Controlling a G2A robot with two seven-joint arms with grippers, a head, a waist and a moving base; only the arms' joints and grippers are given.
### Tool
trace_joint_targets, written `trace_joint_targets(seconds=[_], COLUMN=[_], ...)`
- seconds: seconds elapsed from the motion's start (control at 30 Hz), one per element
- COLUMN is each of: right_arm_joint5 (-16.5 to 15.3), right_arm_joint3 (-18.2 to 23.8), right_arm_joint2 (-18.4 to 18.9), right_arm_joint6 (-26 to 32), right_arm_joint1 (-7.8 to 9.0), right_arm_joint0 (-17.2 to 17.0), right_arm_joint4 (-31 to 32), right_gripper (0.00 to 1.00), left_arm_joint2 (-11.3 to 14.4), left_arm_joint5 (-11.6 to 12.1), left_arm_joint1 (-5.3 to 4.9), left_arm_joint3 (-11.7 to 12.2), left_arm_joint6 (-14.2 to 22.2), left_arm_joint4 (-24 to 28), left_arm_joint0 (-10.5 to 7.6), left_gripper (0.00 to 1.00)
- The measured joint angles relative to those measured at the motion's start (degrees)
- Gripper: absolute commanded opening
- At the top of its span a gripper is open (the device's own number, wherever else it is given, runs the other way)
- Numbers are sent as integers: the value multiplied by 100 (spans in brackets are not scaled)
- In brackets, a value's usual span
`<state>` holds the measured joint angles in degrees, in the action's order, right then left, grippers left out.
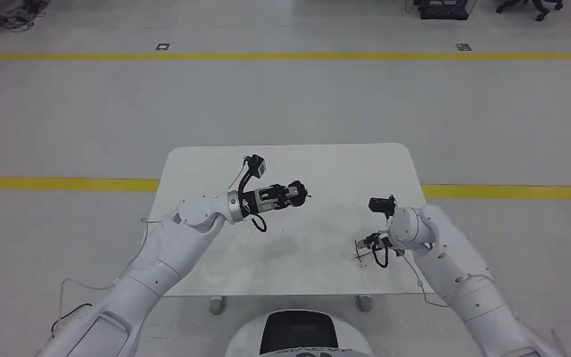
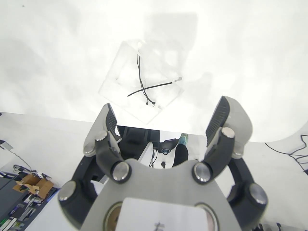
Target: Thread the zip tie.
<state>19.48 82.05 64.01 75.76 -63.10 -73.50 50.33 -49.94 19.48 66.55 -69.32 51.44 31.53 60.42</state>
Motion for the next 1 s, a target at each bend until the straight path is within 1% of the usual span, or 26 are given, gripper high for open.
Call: trace_joint_targets(seconds=[0.07,0.1,0.13,0.17,0.37,0.53,0.63,1.0], right_arm_joint5=[0,0,0,0,0,0,0,0], right_arm_joint3=[-69,-128,-174,-218,-556,-782,-856,-860], right_arm_joint2=[-6,-14,-22,-33,-134,-152,-149,-109], right_arm_joint6=[64,87,98,106,93,67,62,19], right_arm_joint1=[-51,-86,-112,-139,-313,-428,-482,-616], right_arm_joint0=[26,47,65,84,226,314,340,339], right_arm_joint4=[51,83,106,120,170,208,260,580], right_gripper=[80,74,54,49,38,35,28,24], left_arm_joint2=[0,0,0,0,0,0,0,0], left_arm_joint5=[0,0,0,0,0,0,0,0], left_arm_joint1=[0,0,0,0,0,0,0,0], left_arm_joint3=[0,0,0,0,0,0,0,0], left_arm_joint6=[0,0,0,0,0,0,0,0], left_arm_joint4=[0,0,0,0,0,0,0,0], left_arm_joint0=[0,0,0,0,0,0,0,0], left_gripper=[0,0,0,0,0,0,0,0])
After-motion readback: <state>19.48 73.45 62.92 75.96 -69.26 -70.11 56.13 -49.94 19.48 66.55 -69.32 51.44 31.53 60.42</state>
